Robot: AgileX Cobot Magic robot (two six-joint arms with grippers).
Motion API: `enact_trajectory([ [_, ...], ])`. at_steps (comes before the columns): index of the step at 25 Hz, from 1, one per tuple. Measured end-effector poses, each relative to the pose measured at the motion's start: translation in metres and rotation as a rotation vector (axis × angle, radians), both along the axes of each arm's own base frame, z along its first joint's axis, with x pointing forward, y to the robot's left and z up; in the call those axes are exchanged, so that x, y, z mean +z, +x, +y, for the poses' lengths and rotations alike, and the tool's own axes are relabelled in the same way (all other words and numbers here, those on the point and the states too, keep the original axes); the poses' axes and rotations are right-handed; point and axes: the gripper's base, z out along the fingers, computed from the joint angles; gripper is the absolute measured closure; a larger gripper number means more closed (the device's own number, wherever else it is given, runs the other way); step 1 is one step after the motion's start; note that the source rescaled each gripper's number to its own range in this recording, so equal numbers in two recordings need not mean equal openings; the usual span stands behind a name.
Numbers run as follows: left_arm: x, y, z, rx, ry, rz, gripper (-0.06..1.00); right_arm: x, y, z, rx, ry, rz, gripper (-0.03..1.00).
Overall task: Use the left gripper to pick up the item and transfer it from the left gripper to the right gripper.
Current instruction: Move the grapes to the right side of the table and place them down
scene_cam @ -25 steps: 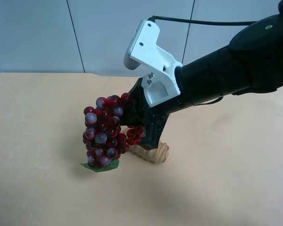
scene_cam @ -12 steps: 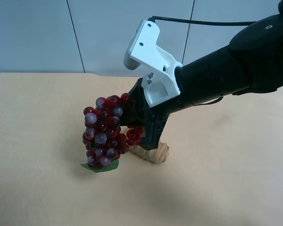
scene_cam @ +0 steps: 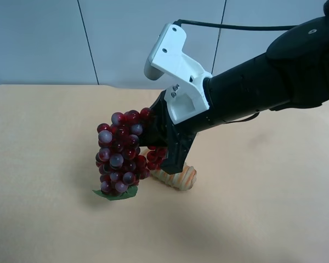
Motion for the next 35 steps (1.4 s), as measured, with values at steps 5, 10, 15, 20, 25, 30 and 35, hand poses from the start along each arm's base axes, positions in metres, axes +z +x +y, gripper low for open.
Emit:
enact_trajectory([
  [5, -0.0002, 0.0007, -0.0002, 0.006, -0.011, -0.003, -0.05, 0.0000, 0.0002, -0.0001, -0.008, 0.003, 0.007, 0.96],
  [10, -0.0002, 0.0007, -0.0003, 0.010, -0.012, -0.002, -0.05, 0.0000, 0.0004, -0.0001, -0.024, 0.009, 0.023, 0.96],
  [15, -0.0002, 0.0010, -0.0010, 0.118, -0.012, -0.003, -0.05, 0.0000, 0.0007, -0.0002, -0.034, 0.012, 0.030, 0.96],
  [20, -0.0001, 0.0019, -0.0025, 0.322, -0.012, -0.005, -0.05, 0.0000, 0.0007, -0.0002, -0.040, 0.014, 0.037, 0.96],
  [25, -0.0001, 0.0027, -0.0036, 0.491, -0.012, -0.006, -0.05, 0.0000, 0.0008, -0.0003, -0.045, 0.016, 0.042, 0.96],
  [30, -0.0001, 0.0029, -0.0038, 0.530, -0.011, -0.006, -0.05, 0.0000, 0.0008, -0.0003, -0.046, 0.017, 0.043, 0.96],
  [35, -0.0003, 0.0030, -0.0038, 0.530, -0.011, -0.006, -0.05, 0.0000, 0.0008, -0.0003, -0.046, 0.017, 0.043, 0.96],
])
